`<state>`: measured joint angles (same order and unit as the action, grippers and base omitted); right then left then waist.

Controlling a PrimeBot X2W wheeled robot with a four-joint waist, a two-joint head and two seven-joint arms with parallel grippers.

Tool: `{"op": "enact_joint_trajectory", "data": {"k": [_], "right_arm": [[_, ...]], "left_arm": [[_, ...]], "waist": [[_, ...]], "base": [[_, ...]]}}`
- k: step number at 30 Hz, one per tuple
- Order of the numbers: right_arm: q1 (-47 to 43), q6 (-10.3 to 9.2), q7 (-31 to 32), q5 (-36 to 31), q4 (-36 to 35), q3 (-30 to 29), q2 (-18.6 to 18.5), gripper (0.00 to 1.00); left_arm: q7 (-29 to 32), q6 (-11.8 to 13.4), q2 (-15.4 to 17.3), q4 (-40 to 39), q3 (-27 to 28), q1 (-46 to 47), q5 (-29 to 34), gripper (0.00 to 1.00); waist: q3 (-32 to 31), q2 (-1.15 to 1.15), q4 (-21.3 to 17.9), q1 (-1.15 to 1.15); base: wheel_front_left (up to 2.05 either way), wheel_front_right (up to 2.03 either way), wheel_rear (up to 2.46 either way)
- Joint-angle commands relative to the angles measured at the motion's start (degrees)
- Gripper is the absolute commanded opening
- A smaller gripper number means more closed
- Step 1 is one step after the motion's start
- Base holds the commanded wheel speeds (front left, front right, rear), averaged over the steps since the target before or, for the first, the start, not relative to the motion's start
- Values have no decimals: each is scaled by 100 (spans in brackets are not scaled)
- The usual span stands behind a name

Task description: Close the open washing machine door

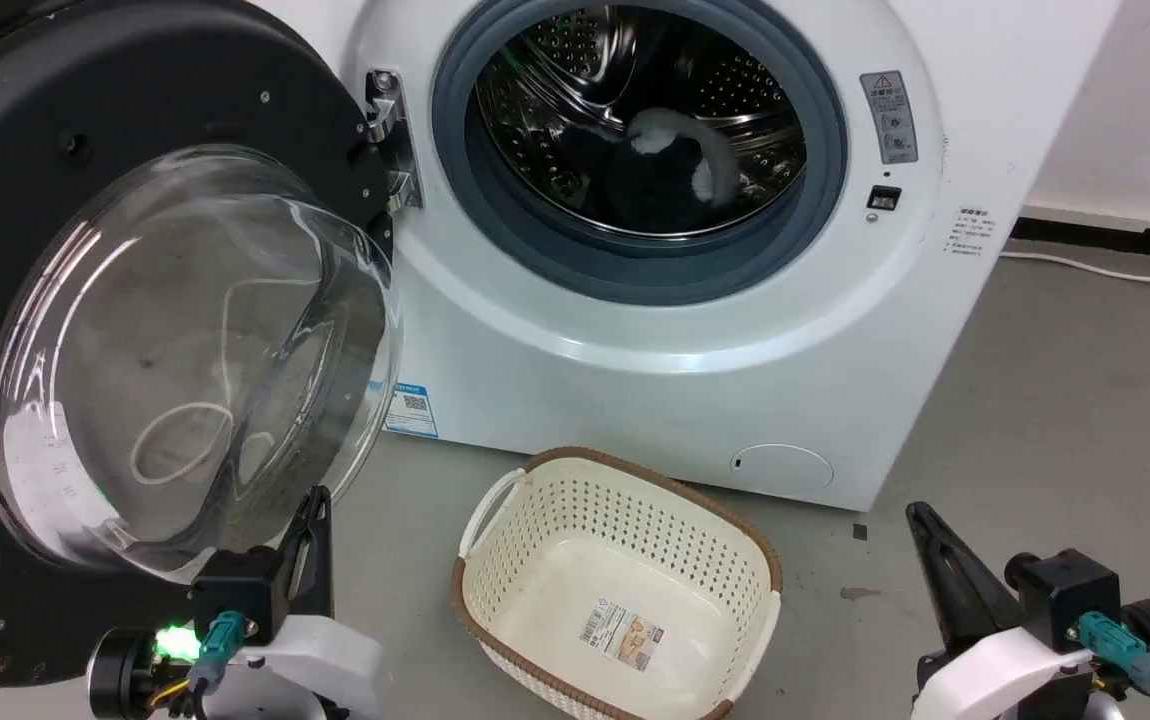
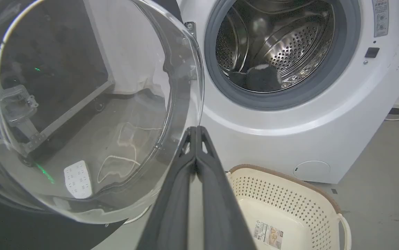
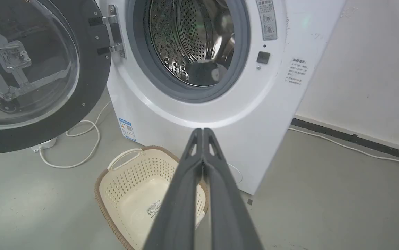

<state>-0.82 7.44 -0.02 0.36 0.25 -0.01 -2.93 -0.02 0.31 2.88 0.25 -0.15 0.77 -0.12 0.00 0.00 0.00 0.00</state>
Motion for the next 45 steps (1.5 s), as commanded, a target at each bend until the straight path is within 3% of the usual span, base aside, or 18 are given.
{"op": "enact_joint_trajectory", "data": {"k": [1, 45], "right_arm": [[82, 5, 2, -36, -25, 1, 5, 0], [82, 5, 2, -36, -25, 1, 5, 0]], "left_arm": [[2, -31, -1, -25, 15, -77, 12, 0], [2, -31, -1, -25, 15, -77, 12, 0]], "waist": [[0, 0, 0, 0], [0, 0, 0, 0]], "base": [[0, 0, 0], [0, 0, 0]]}}
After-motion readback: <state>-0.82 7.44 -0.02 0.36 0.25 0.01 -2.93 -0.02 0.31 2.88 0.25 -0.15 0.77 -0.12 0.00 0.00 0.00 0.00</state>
